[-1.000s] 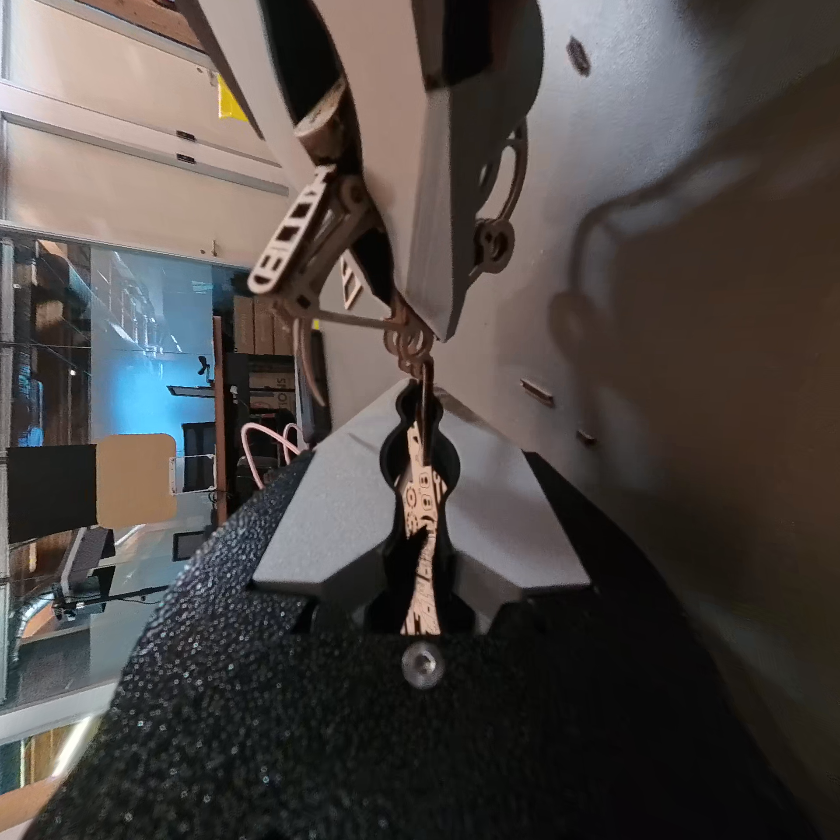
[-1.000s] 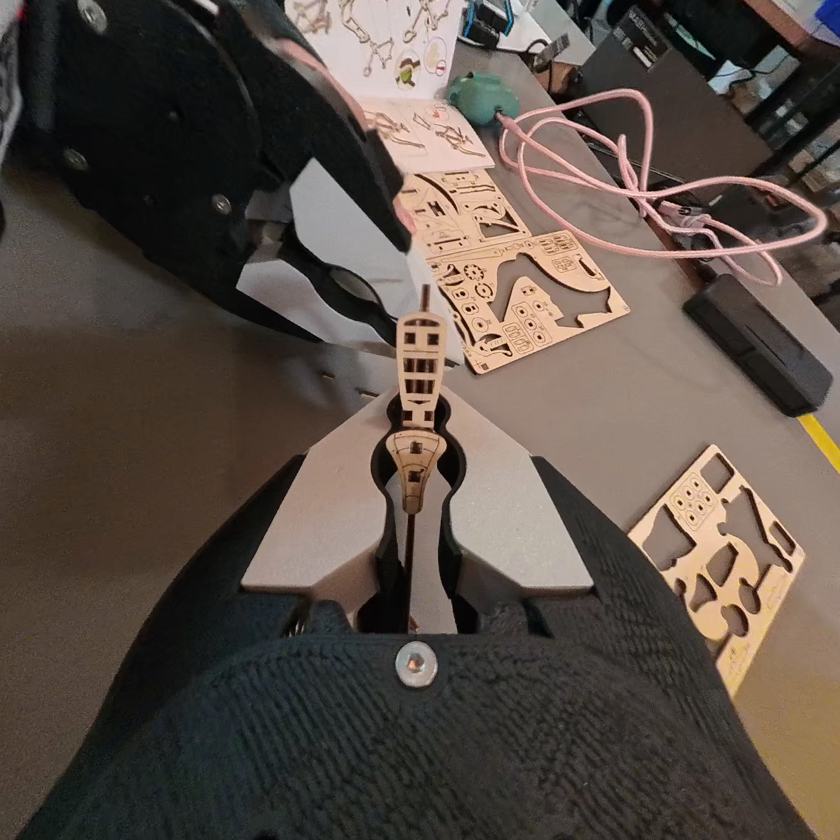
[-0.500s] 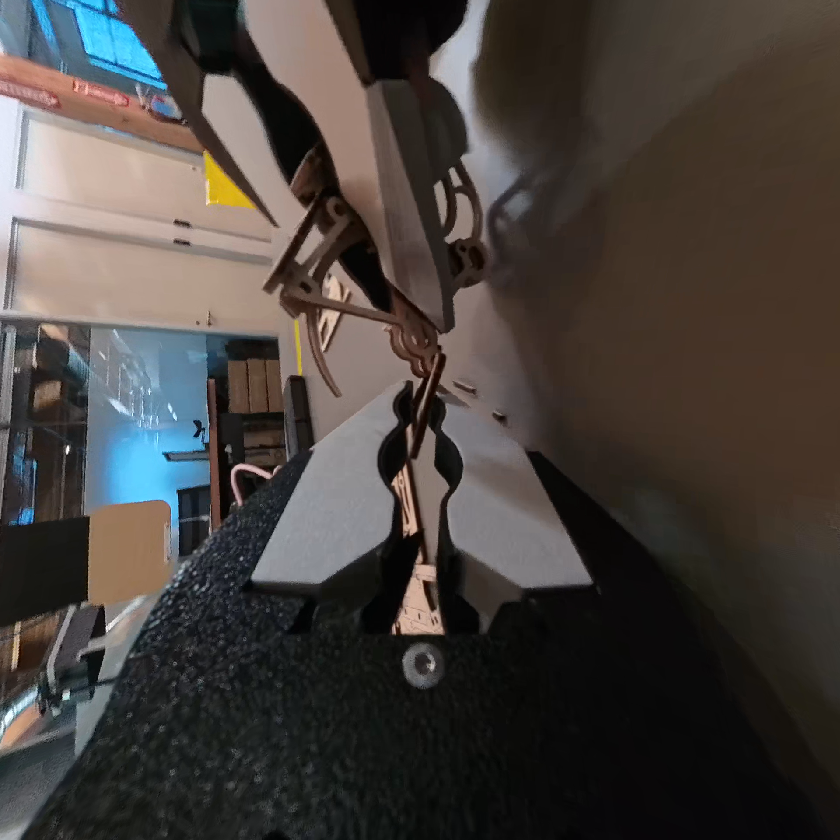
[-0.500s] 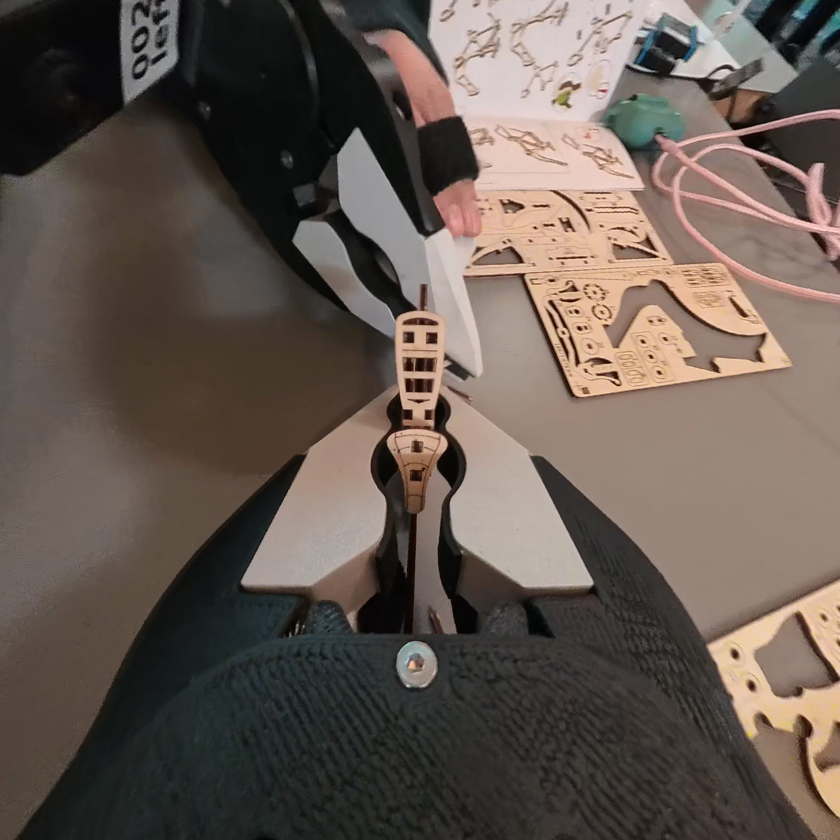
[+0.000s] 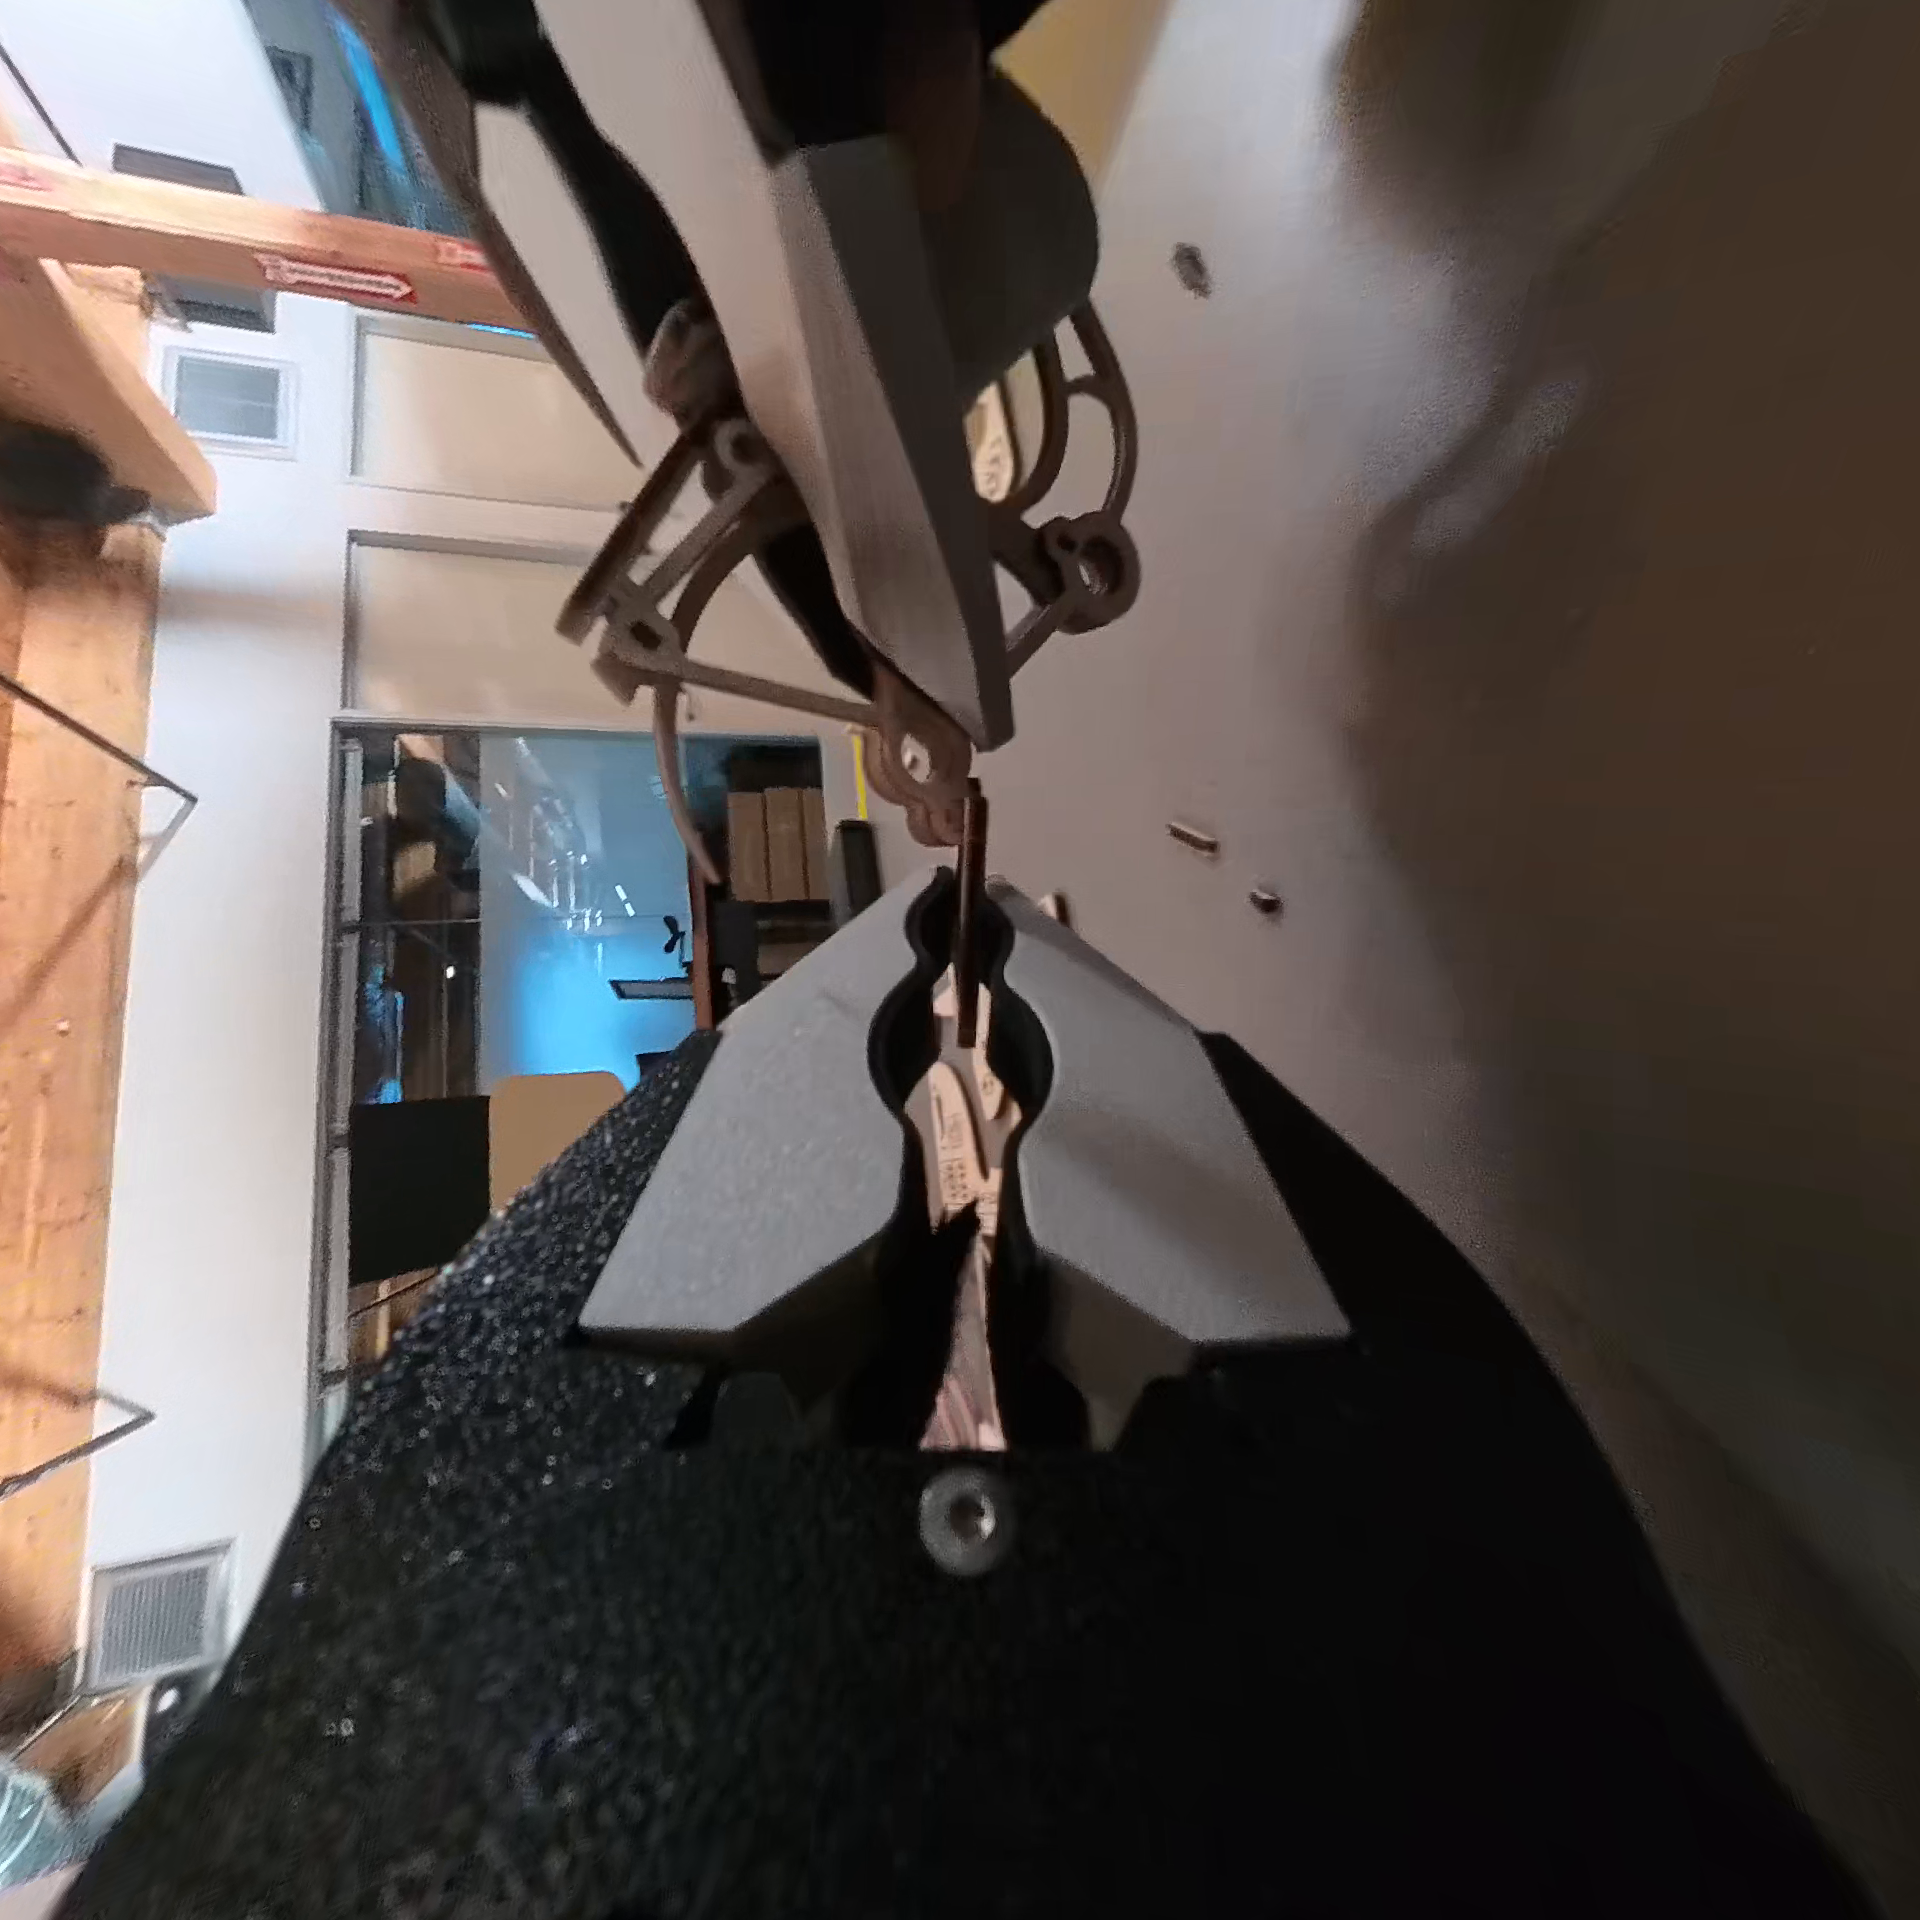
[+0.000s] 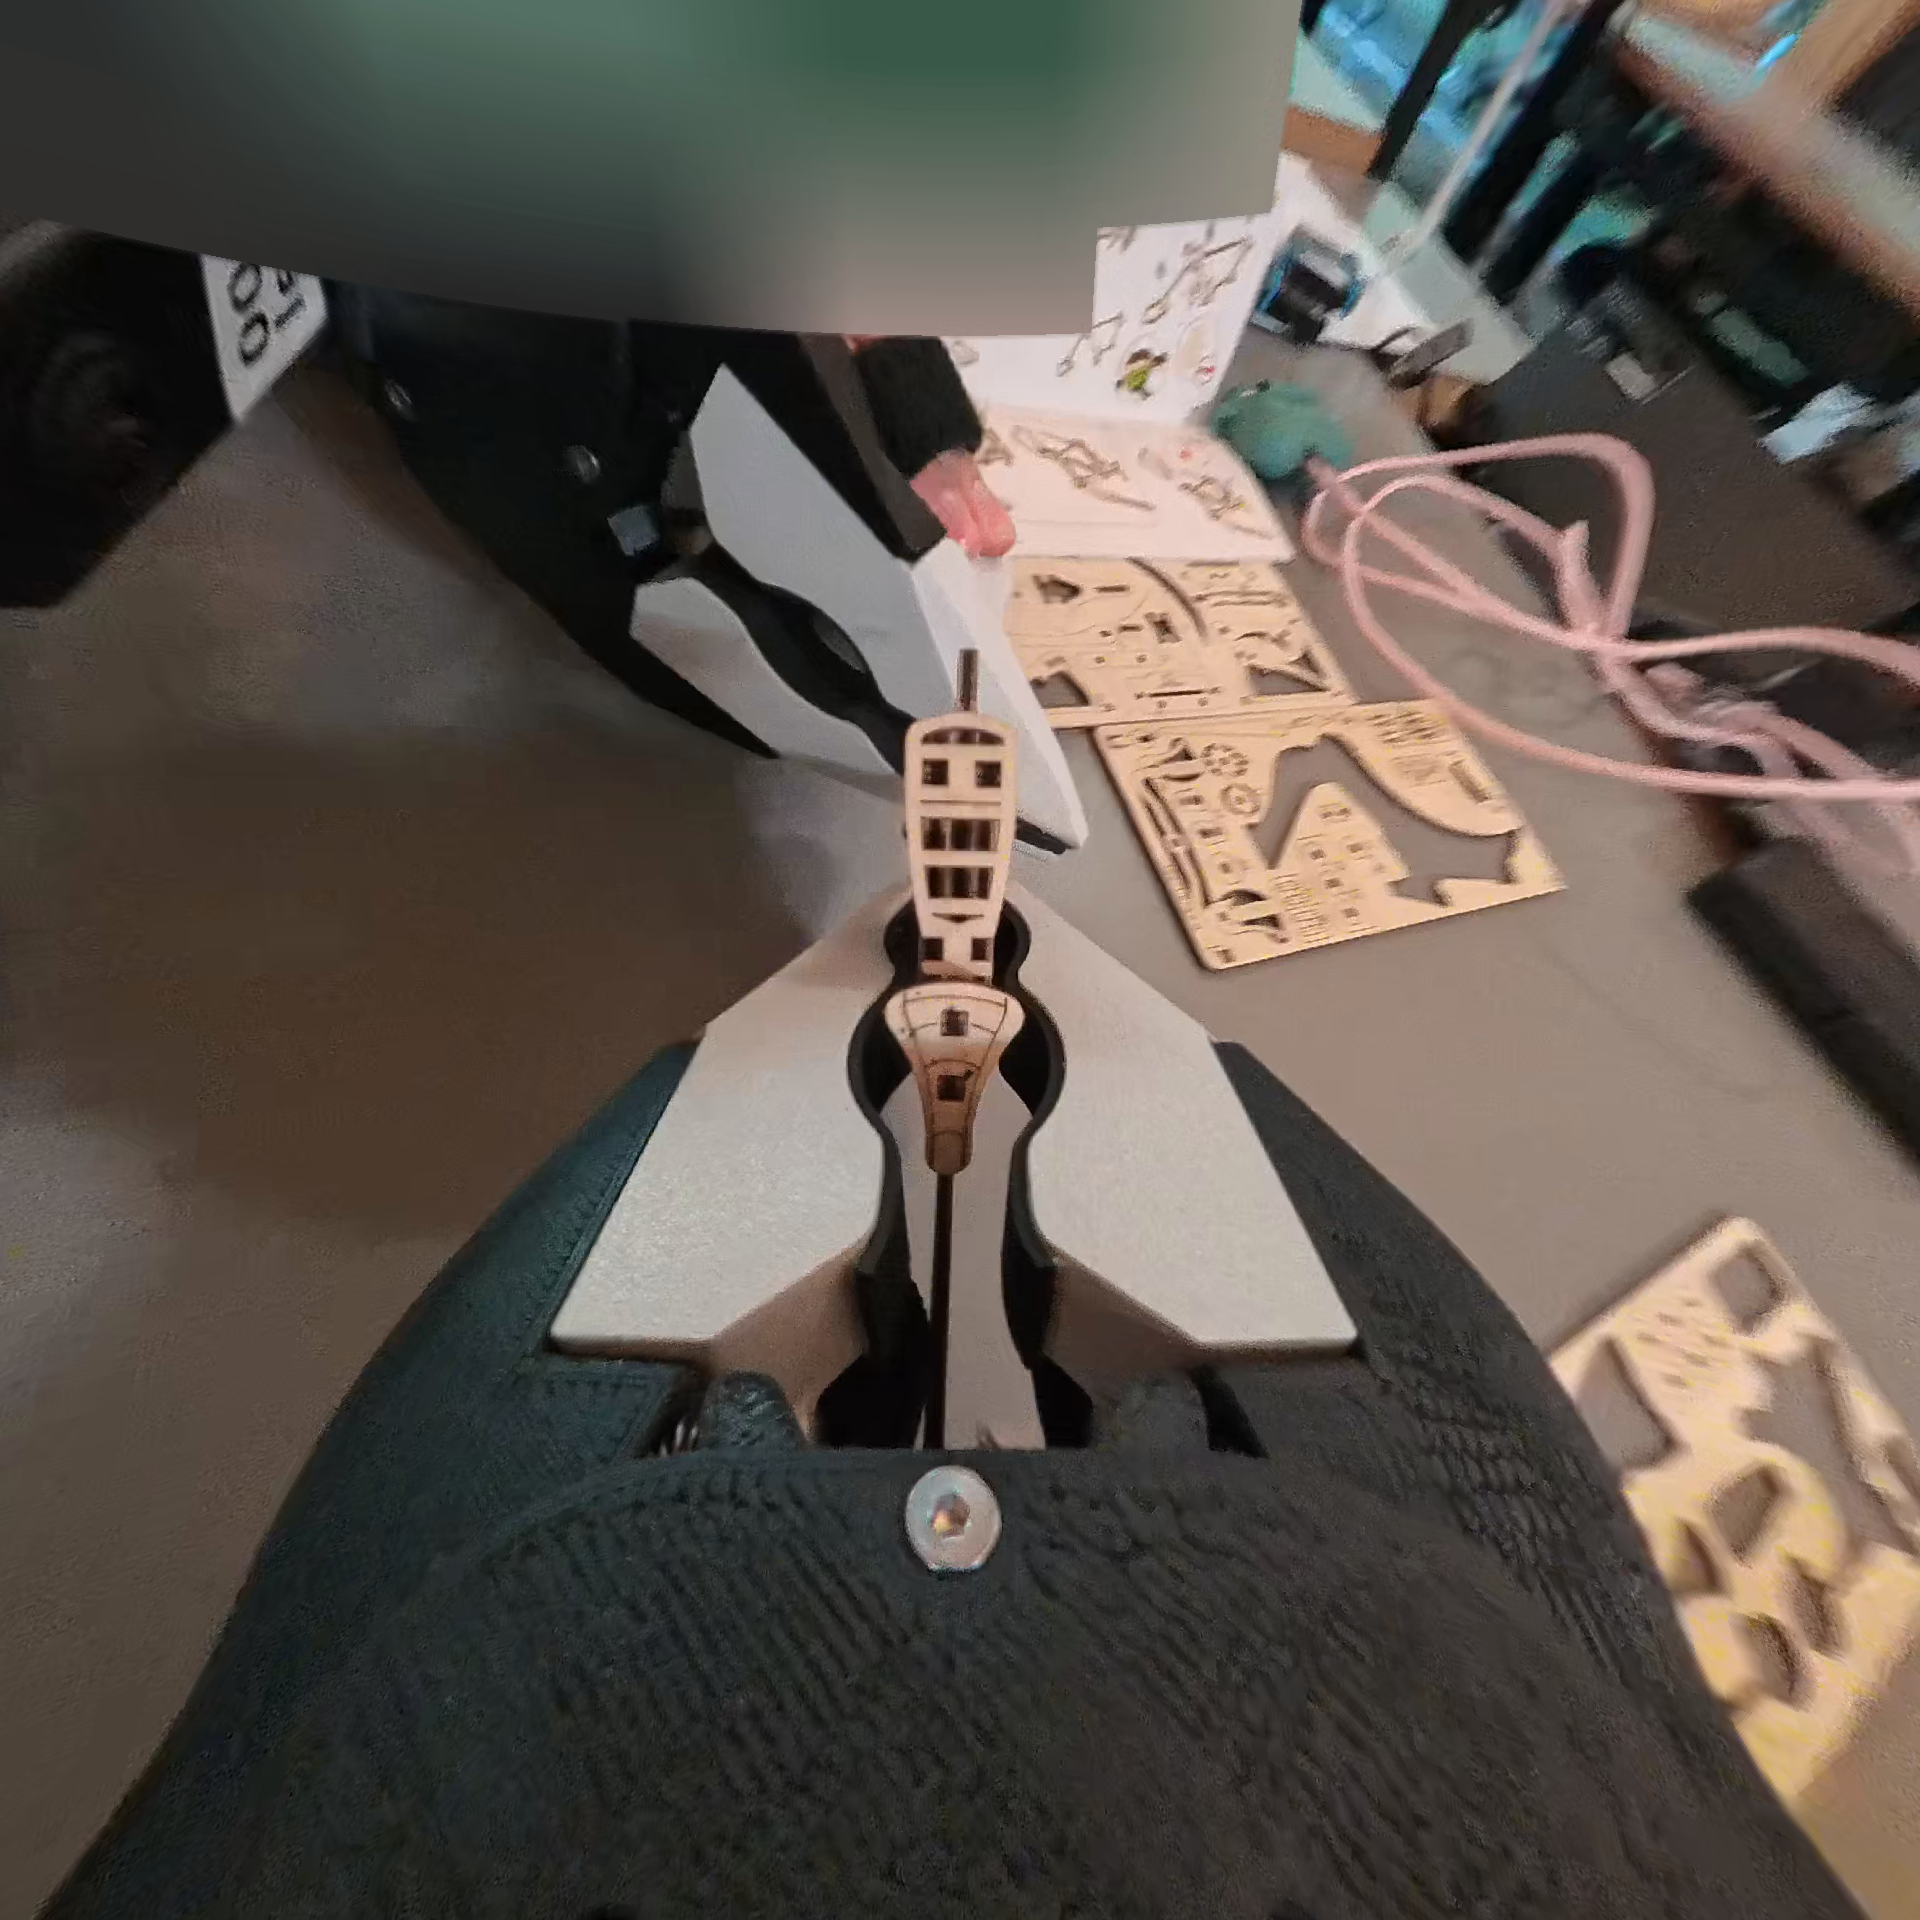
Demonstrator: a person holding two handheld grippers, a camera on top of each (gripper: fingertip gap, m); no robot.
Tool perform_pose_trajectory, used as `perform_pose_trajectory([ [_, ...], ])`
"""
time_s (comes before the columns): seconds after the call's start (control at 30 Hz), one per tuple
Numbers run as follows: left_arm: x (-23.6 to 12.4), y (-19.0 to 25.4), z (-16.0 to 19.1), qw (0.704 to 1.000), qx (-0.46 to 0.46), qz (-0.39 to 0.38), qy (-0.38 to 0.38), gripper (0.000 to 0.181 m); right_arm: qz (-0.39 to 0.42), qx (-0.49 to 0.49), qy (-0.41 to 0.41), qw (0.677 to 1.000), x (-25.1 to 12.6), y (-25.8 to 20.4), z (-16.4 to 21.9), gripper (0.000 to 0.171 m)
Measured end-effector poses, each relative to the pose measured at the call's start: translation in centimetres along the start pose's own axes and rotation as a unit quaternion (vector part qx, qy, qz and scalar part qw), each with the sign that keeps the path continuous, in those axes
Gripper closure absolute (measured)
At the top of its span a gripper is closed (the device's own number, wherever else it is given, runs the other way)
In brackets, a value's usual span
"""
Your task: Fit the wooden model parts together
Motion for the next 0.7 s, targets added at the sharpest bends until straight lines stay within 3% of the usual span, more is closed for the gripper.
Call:
perform_pose_trajectory([
  [0.13,-0.1,-0.5,-0.3,0.999,0.003,-0.031,-0.014,0.181,0.089,-0.075,-0.021,0.993,0.1,-1.3,-0.7,0.163],
  [0.3,-1.2,-0.9,-0.9,0.997,0.001,-0.066,-0.042,0.181,0.146,-0.099,-0.02,0.984,0.4,-2.9,-1.4,0.163],
  [0.7,-1.6,-0.6,-2.4,0.996,-0.001,-0.06,-0.062,0.181,0.14,-0.079,0.004,0.987,0.0,-4.3,-0.9,0.163],
])
Point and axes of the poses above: each gripper's, where its closed fingertips meet, x out along the fingers, z out of its underside, y = z × x across the jaws, the point moved 9 cm from there along -x, back along the fingers, and after that the axes turned 15 degrees about -z, right-handed, at the moved point
